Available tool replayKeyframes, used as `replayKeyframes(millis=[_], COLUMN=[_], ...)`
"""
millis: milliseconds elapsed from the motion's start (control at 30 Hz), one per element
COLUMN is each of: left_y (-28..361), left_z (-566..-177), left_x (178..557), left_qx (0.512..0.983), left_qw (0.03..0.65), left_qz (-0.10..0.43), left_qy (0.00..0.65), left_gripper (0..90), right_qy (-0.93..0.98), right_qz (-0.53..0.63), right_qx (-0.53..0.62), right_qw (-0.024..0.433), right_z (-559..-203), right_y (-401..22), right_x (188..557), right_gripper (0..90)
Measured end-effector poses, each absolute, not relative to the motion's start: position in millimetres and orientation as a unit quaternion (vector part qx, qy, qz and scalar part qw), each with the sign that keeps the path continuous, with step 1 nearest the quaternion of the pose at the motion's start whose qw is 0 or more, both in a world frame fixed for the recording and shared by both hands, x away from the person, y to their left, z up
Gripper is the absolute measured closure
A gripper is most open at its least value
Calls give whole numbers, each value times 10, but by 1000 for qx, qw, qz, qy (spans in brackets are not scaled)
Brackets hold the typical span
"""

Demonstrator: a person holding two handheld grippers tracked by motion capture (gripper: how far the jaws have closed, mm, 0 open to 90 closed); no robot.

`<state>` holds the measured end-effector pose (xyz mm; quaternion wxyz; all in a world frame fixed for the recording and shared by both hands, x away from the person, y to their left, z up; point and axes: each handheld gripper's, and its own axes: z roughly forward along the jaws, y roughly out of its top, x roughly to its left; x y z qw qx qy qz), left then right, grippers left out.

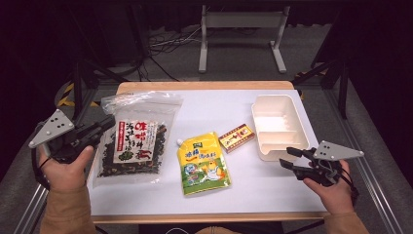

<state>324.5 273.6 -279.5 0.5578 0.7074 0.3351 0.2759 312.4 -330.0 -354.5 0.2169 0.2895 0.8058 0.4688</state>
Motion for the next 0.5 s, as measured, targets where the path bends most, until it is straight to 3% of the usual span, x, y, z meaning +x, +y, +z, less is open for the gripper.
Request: replayKeyframes(millis=[100,233,500], left_y=[2714,2632,2305], left_z=[-2766,-2687,-2584], left_x=[3219,3209,3245], left_qx=[702,702,702], left_qw=[569,573,599], left_qz=[278,277,264], left_qy=[327,319,281], left_gripper=[870,870,870], right_qy=[808,817,843], right_qz=[466,475,445], right_qx=[289,274,244], right_qw=[215,180,180], right_z=[-3512,-3415,-3193], right_y=[-3237,-3056,-2697], right_x=[3131,3162,3203], right_gripper=[530,550,546])
